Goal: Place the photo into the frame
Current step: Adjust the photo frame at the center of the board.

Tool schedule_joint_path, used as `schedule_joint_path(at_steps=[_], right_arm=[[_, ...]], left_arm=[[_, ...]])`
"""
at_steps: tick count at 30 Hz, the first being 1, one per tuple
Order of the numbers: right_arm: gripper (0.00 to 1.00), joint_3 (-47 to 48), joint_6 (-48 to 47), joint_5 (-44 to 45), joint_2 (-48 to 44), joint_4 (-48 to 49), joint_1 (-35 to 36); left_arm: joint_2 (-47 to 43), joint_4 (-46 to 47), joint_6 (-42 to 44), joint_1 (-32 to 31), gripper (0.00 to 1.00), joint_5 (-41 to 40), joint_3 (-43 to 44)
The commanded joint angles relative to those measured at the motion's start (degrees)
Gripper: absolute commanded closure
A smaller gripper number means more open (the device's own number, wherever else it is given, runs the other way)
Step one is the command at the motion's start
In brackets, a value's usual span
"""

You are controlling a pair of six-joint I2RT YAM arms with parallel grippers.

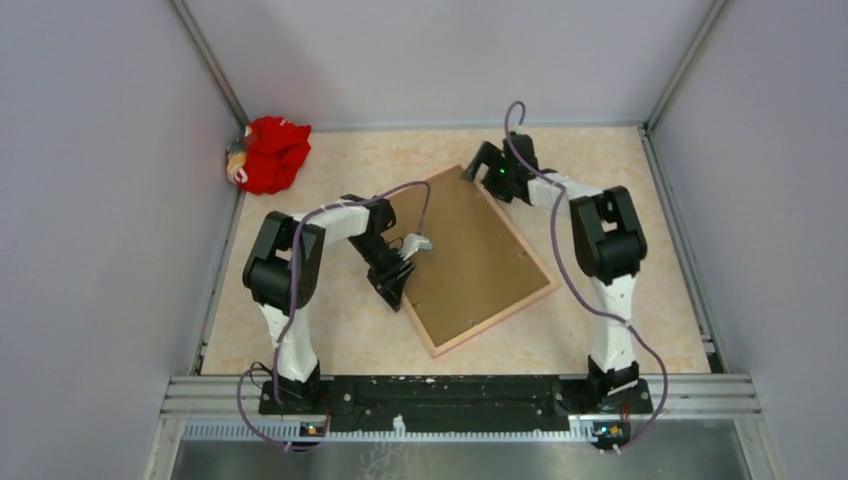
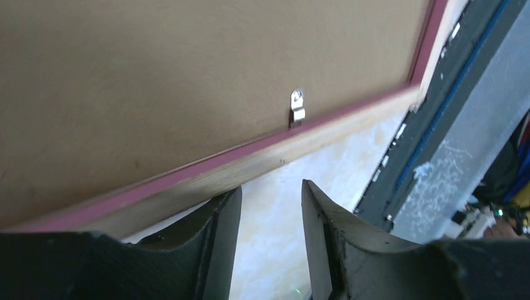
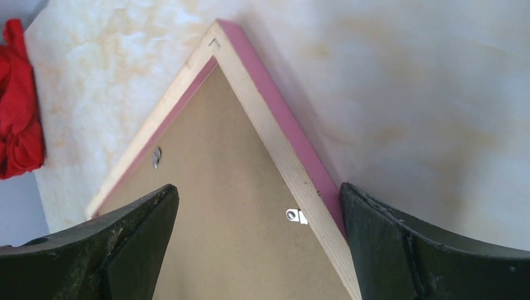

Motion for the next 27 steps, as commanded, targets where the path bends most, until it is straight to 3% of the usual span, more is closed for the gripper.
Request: schedule_joint_path(at_steps=[1, 8, 14, 18, 21, 23, 27], right_arm=[[0.01, 15.6, 1.2, -12.1, 8.7, -6.9, 10.5], [0.01, 19.9, -3.7, -8.1, 6.8, -12.0, 9.2], [0.01, 13.7, -13.0, 4.7, -9.1, -16.1, 5.5], [0.01, 4.3, -12.9, 6.8, -18.3, -18.4, 4.0], [0.01, -8.6, -10.2, 6.5, -27.1, -15.8, 4.0], [0.01, -18.8, -8.2, 5.8, -33.6, -14.3, 4.0], [0.01, -33.2, -3.8, 3.4, -45.1, -15.5, 4.0]], left_arm=[[4.1, 8.8, 4.3, -6.5, 0.48, -4.5, -1.9], [2.0, 2.6, 8.2, -9.0, 0.33, -3.0, -0.8], [-1.0, -11.5, 17.4, 0.2, 0.21, 0.2, 6.8], [0.6, -16.5, 20.0, 7.9, 0.22, 0.1, 16.5], [5.9, -12.6, 15.1, 12.5, 0.28, -2.5, 24.9], [12.1, -12.3, 10.5, 14.9, 0.34, -4.3, 36.2], [21.8, -6.6, -0.5, 19.7, 0.35, -5.6, 51.6]])
